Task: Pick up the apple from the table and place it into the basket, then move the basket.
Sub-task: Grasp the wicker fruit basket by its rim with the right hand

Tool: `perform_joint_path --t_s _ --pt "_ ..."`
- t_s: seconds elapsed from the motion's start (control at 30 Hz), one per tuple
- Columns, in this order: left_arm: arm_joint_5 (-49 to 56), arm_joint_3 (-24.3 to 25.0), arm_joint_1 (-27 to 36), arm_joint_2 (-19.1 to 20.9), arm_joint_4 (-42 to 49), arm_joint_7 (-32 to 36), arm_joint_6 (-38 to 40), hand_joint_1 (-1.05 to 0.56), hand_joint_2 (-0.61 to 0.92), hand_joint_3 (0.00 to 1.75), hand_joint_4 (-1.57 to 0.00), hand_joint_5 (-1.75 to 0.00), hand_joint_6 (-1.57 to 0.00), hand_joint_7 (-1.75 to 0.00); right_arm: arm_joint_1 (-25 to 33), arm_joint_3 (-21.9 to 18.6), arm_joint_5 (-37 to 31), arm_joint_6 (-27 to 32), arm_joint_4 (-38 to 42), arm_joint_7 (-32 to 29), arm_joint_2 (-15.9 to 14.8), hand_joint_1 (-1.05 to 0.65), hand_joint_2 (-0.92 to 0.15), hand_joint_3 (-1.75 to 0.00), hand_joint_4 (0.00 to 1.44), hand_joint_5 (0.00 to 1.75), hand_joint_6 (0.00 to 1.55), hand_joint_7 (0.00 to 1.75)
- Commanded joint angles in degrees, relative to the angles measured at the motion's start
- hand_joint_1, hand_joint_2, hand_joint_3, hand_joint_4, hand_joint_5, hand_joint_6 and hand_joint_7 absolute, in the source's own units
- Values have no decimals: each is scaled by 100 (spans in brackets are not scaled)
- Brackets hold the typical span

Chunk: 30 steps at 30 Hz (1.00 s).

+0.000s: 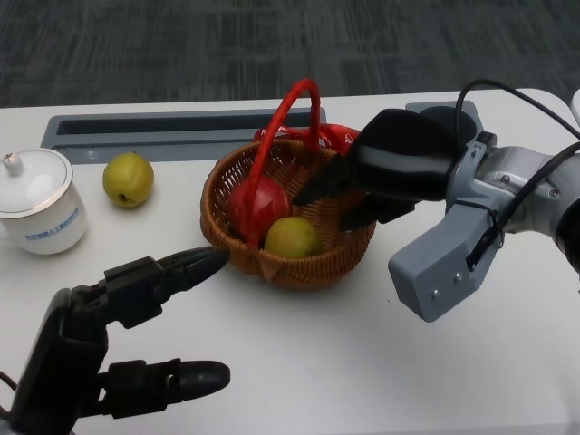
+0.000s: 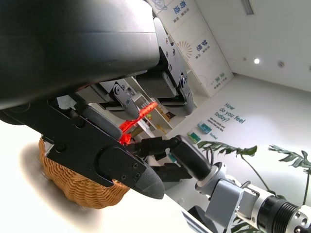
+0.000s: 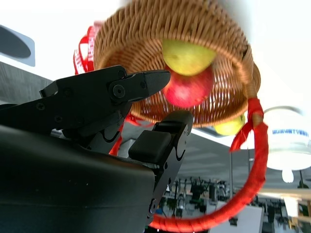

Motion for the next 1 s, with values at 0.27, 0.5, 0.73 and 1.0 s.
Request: perform_joint_path --t_s 0.27,0.5,0.73,1.0 --pt "-11 26 133 5 -221 71 63 -55 73 0 -82 -3 -76 -2 175 195 -142 -205 17 238 -90 -62 -85 -5 93 0 76 0" --pt "-131 -50 72 25 -171 16 74 -55 72 0 -83 -3 -77 -2 -72 537 -513 -172 -104 513 -256 -104 -83 -2 53 0 37 0" --pt "98 5 -14 -58 -115 142 40 -58 73 0 -84 -3 -78 -1 -82 808 -744 40 -121 76 -72 -89 -79 0 74 6 59 5" --pt "228 53 57 -214 -137 313 4 -58 74 1 -86 -3 -80 -2 78 1110 -1032 550 14 -976 298 -45 -83 -2 108 5 94 4"
